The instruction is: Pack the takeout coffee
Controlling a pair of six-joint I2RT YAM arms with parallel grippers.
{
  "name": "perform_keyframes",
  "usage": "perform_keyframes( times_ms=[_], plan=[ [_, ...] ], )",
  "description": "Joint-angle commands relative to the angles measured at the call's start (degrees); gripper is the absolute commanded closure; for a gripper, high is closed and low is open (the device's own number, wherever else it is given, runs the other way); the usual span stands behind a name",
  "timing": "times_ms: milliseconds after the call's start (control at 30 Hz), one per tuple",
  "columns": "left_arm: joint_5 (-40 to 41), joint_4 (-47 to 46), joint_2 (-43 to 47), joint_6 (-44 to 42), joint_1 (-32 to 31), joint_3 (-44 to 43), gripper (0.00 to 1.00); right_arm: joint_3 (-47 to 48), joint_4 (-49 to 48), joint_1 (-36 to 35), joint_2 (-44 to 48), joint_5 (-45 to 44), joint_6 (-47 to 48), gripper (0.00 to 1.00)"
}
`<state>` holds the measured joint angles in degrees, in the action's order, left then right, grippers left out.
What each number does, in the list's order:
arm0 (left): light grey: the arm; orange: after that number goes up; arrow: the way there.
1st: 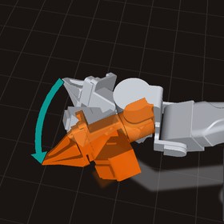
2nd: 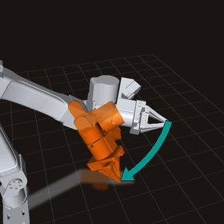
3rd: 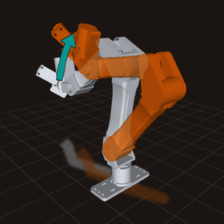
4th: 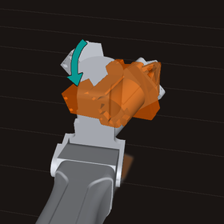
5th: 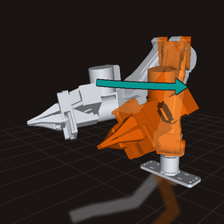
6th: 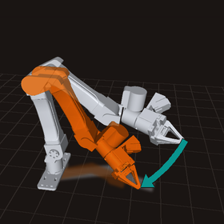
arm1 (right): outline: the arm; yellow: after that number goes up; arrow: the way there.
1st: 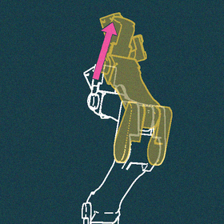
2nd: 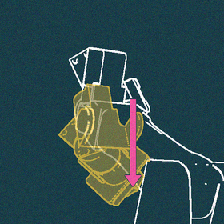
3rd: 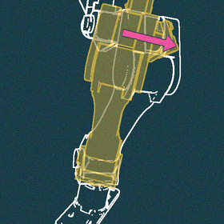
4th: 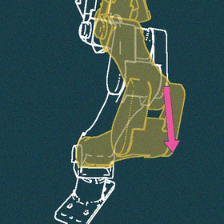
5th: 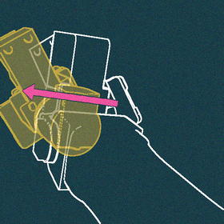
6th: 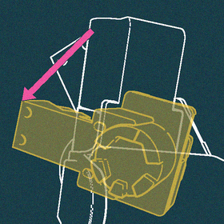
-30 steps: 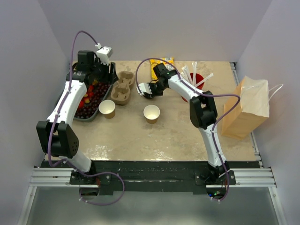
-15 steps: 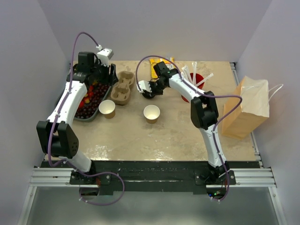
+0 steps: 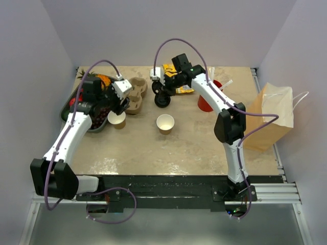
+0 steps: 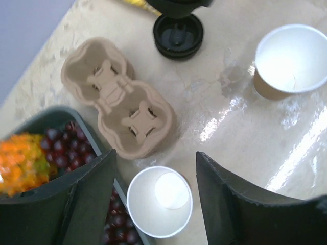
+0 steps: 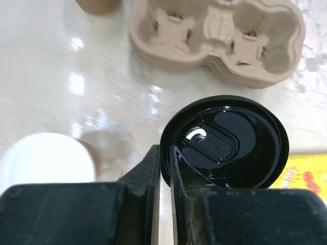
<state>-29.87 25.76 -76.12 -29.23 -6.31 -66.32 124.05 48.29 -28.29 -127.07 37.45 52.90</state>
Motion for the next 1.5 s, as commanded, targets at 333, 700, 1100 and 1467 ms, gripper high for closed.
perform_keyframes(
  times_ms=[333, 700, 1100, 1467],
  plan=[
    [-1.5, -30.7, 5.5, -43.0, -14.0, 14.2, 0.34, 8.0, 15.9, 1.8, 7.6, 19.2, -16.5, 1.0],
    [-6.9, -34.0, 5.3, -53.3, -15.8, 16.9, 0.34, 2.2, 14.0, 1.8, 9.9, 21.1, -23.6, 1.0],
    [-4.1, -36.8, 3.4, -55.6, -20.9, 17.5, 0.35, 0.9, 14.1, 1.6, 10.7, 20.7, -24.5, 1.0],
    [-2.7, -37.4, -0.3, -58.4, -22.4, 15.4, 0.41, 1.5, 15.3, 1.0, 10.3, 20.2, -23.7, 1.0]
  ],
)
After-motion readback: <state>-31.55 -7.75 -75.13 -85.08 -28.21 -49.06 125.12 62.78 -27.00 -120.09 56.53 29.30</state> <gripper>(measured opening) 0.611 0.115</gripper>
